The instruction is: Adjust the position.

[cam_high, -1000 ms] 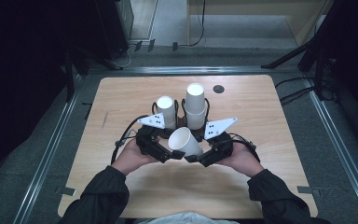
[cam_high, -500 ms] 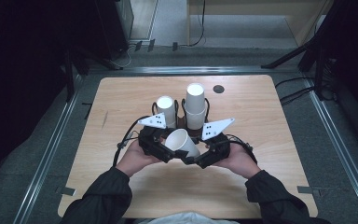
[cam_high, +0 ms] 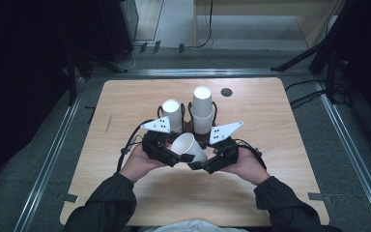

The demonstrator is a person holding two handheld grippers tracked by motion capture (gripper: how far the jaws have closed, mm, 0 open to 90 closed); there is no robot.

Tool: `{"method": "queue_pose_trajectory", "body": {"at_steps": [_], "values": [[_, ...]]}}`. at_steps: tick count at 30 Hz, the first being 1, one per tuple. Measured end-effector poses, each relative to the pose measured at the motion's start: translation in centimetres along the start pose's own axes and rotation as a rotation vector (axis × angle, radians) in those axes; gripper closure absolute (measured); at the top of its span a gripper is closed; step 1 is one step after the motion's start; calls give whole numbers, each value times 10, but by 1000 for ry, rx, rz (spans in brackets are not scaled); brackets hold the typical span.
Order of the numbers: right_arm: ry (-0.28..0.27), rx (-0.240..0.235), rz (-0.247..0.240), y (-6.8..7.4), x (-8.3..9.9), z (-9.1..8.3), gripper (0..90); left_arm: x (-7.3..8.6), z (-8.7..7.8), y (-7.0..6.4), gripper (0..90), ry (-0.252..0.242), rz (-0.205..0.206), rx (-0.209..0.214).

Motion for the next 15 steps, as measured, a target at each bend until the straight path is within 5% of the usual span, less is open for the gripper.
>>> {"method": "queue_pose_trajectory", "body": {"at_steps": [15], "values": [[6, 17, 0, 0, 0, 1, 250, 2, 0, 0, 180, 27, 12, -5]]}}
Point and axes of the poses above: each handheld gripper's, and its own axes: z roughly forward along the jaws, x roughly out of its underside, y roughly to its left, the point moved 7 cm from there along z, roughly forward along the jaws, and after that the axes turned 7 degrees about z, right-handed, at the moved point
